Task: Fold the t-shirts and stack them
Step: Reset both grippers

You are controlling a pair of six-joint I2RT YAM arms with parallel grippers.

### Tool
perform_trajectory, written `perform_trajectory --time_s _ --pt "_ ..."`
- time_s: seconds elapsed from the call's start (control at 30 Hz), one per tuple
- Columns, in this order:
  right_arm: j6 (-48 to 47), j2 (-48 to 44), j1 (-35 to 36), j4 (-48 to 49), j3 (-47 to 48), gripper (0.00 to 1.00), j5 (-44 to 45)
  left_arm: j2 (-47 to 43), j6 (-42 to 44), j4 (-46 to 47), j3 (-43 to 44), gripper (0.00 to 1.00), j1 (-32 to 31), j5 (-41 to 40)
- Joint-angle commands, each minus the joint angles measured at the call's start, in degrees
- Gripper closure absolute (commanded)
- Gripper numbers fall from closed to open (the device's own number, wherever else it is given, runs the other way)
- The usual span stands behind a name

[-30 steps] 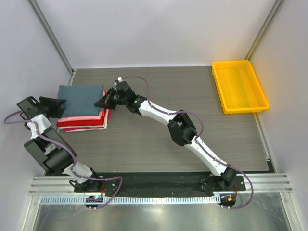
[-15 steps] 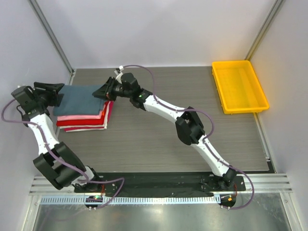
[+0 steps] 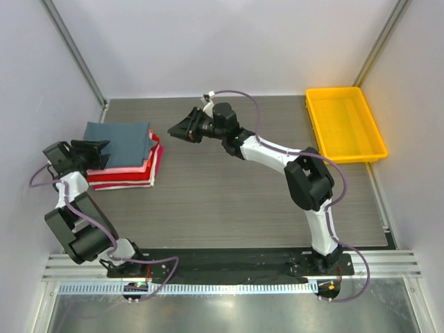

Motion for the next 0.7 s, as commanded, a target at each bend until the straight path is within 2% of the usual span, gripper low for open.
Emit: perform_trajectory --time_s 0.0,0.17,0.3,0.5,0.57,0.6,0.63,0.67 --pt "-2.0 -5.0 -0.2 4.8 -3.0 0.71 -0.7 -1.6 -0.3 5.4 -0.1 0.44 -0.4 0.9" --pt "-3.0 -5.9 -1.5 4.4 -3.9 0.71 -2.5 -6.6 0.5 1.3 5.2 0.43 -0.6 2.3" --pt "-8.6 -10.9 -3.5 0.9 -8.9 0.69 -2.2 -9.5 3.9 -3.6 9.3 0.40 -3.6 2.9" --pt "-23.5 -26.5 -8.1 -8.9 -22.2 0.62 4.5 -16.0 11.0 -7.2 8.7 0.29 -17.5 -3.6" --pt "-30.6 -35.0 -8.5 -13.8 -26.3 0.55 11.4 -18.0 13.7 -7.3 7.7 0.21 -23.0 -6.0" --pt "-32.3 -38.1 -8.4 -15.4 -30.7 0.47 14.9 -19.6 14.6 -7.9 6.9 0.14 -24.8 -8.1" --pt "-35.3 -41.2 -8.6 -17.0 -33.4 0.42 20.2 -20.5 16.1 -8.0 6.3 0.10 -28.7 -9.4" --pt "-36.6 -48.1 -8.6 -17.4 -39.1 0.38 23.2 -21.1 16.8 -8.0 5.6 0.08 -31.1 -10.6"
